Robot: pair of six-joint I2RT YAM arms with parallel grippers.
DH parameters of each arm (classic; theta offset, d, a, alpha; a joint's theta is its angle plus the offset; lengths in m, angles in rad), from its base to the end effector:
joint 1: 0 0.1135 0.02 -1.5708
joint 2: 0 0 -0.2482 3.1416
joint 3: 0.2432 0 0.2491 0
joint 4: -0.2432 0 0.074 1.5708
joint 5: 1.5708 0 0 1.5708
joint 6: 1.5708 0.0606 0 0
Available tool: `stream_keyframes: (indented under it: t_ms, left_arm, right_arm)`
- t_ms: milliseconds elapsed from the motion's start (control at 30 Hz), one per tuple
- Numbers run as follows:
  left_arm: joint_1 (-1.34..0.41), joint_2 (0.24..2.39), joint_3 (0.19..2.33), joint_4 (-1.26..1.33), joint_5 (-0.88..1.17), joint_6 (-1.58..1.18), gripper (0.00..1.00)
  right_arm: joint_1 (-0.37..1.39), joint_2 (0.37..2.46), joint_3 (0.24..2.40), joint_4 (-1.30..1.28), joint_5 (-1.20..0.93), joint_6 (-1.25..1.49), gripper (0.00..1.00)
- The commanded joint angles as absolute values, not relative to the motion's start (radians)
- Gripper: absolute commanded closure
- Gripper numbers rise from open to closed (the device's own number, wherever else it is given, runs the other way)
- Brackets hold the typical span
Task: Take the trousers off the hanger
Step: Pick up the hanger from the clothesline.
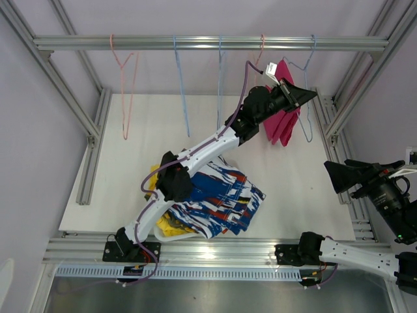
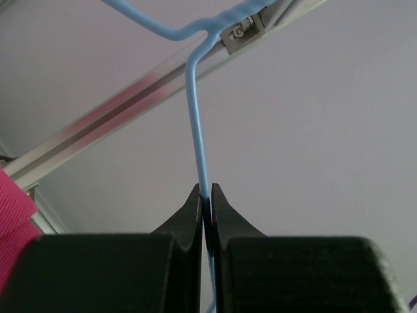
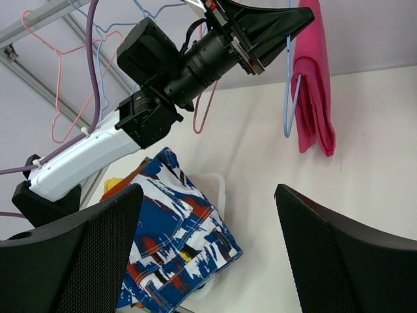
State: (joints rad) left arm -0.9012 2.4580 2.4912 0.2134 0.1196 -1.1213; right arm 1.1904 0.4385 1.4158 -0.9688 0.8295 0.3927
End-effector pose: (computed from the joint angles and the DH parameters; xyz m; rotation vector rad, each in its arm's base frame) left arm 0.3557 -0.4610 0.3710 -0.0523 1.5658 -1.7480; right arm 0.0399 -0.0206 0.4538 0.0304 1.5961 0.5954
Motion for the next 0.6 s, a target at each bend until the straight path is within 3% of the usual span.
stream_keyframes:
  t_ms: [0,567]
  left_arm:
    - [-0.919,2.322,2.537,0.327,0.157,-1.051,1.0]
    - [-0.902,2.244,2.576,0.399,0.141,-1.003,1.0]
  right_arm:
    - [1.189,0.426,1.41,-0.973,0.822,0.422,0.13]
    - [1.189,0.433,1.388,-0.98,0.798,0.454,0.14]
